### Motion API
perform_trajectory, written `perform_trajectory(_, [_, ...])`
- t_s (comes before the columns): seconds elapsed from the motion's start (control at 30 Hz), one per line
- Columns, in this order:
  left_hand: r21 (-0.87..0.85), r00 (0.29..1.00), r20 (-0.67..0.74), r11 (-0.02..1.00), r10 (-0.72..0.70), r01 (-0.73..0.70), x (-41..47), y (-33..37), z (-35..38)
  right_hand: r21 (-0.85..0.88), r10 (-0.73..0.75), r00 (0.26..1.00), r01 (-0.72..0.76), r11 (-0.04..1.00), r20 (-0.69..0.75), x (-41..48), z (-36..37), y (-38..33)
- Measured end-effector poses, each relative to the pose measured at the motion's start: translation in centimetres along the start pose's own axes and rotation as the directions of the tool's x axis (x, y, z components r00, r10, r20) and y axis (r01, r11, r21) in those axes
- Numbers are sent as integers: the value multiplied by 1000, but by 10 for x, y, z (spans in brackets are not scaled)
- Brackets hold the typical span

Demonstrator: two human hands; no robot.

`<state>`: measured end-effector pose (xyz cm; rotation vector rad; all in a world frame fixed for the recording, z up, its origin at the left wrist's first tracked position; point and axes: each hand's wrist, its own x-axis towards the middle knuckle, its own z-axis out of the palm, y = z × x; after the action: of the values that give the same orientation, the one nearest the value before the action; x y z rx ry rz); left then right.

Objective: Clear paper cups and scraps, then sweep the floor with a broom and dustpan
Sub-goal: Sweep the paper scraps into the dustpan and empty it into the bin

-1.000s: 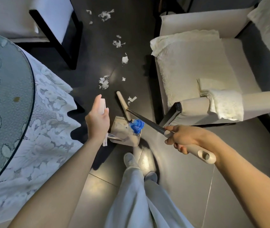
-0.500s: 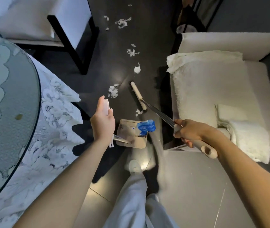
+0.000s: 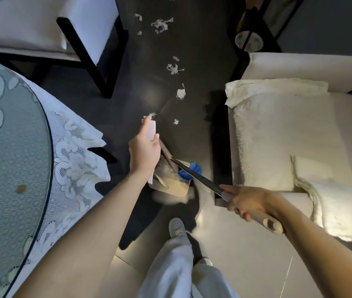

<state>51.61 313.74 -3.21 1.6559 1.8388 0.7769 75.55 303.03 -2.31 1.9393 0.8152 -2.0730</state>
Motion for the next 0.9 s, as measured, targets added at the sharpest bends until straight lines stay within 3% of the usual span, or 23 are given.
perform_trajectory(0.17, [-44, 999, -49, 999, -10, 8, -2, -9, -13, 136, -15, 1000, 12, 991, 23, -30, -30, -21])
perform_trajectory(0.4, [-82, 990, -127, 995, -62, 52, 18, -15, -31, 64, -90, 994, 94, 993, -66, -45, -53, -70])
perform_trajectory(0.67, [-104, 974, -172, 986, -145, 129, 47, -16, -33, 169, -142, 982, 162, 972, -126, -41, -91, -123])
perform_trajectory(0.77, [-67, 979, -152, 990, -137, 128, 65, -16, -28, 99, -149, 973, 168, 981, -175, -30, -107, -145])
perform_trajectory(0.9, [-32, 960, -194, 979, -202, 200, 88, -12, -14, -123, -189, 947, 162, 979, -258, -3, -130, -177])
